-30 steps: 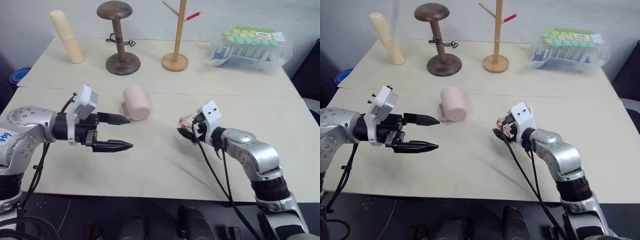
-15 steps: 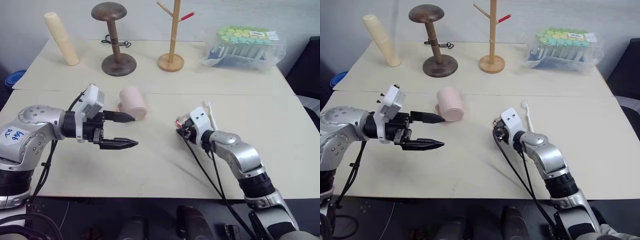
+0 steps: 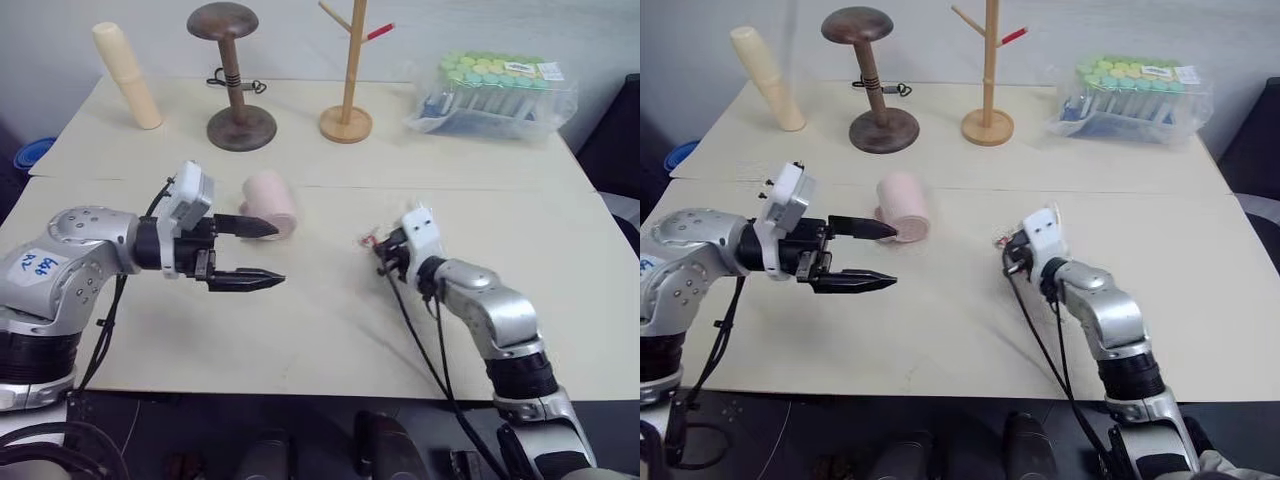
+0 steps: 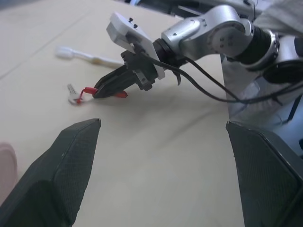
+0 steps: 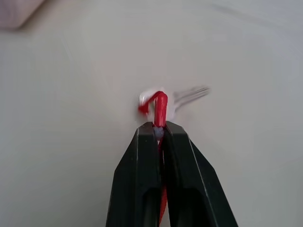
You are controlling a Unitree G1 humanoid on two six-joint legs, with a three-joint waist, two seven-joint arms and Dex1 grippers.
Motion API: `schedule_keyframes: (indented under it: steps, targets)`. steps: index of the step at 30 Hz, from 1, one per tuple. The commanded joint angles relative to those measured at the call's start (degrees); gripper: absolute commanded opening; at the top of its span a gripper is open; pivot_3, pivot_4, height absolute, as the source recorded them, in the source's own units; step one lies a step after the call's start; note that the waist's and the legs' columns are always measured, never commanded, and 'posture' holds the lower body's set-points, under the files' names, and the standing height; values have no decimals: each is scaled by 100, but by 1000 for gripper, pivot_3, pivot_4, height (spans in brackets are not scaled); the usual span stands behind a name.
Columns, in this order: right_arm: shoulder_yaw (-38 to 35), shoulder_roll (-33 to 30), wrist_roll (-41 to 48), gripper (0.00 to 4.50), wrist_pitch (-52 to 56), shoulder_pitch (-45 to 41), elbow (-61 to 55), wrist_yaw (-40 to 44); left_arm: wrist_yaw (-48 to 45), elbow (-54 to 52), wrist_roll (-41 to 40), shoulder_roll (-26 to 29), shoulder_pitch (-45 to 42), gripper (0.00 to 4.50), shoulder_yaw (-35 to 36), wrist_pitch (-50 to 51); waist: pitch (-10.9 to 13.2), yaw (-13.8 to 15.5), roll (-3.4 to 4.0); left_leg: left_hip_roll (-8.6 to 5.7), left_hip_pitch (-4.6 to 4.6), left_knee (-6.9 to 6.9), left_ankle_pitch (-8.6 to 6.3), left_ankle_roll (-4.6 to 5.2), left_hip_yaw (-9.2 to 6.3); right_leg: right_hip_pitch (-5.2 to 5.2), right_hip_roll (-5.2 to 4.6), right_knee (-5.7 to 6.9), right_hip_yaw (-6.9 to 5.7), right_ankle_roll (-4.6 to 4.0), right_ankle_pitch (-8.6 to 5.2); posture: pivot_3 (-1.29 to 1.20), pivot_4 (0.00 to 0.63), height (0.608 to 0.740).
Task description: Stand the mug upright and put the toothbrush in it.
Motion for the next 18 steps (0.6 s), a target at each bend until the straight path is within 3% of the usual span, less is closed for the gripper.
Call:
schedule_keyframes:
  steps: [1, 4, 9, 14, 18]
  targets:
    - [-1171, -447, 197, 54, 360, -99, -871, -269, 52, 75, 5, -315, -351, 4500, -151, -136, 0, 29, 0, -2, 0, 1, 0, 0, -2, 0, 0, 1, -3, 0, 0, 0, 150, 740]
    - [-1985, -981, 195, 54, 664, 186, -1126, -301, 115, 259, 33, -784, -752, 4500, -334, -199, 0, 84, 0, -8, -3, 1, 0, 0, 1, 3, 6, -3, -9, 0, 0, 0, 150, 740]
    - [-2533, -1539, -57, 54, 429, 1310, -712, -139, 75, 479, 142, -1368, -1227, 4500, -614, -371, 0, 91, -1, -20, -24, 15, 0, 0, 22, 3, 7, -3, -21, 0, 0, 0, 150, 740]
    - [-2566, -1345, -28, 54, -103, 1932, 43, -57, -38, 562, 234, -1543, -1383, 4500, -751, -450, 0, 28, 0, -16, -8, 16, 2, 4, 38, 3, 9, 9, -2, 2, 1, 0, 150, 740]
    - [-2536, -1230, -38, 1228, -407, 2177, 288, -85, -155, 499, 306, -1389, -1245, 4500, -757, -440, -1, 58, 0, -8, 24, 7, 2, 4, 19, 15, 10, 17, 16, 2, 1, 0, 150, 740]
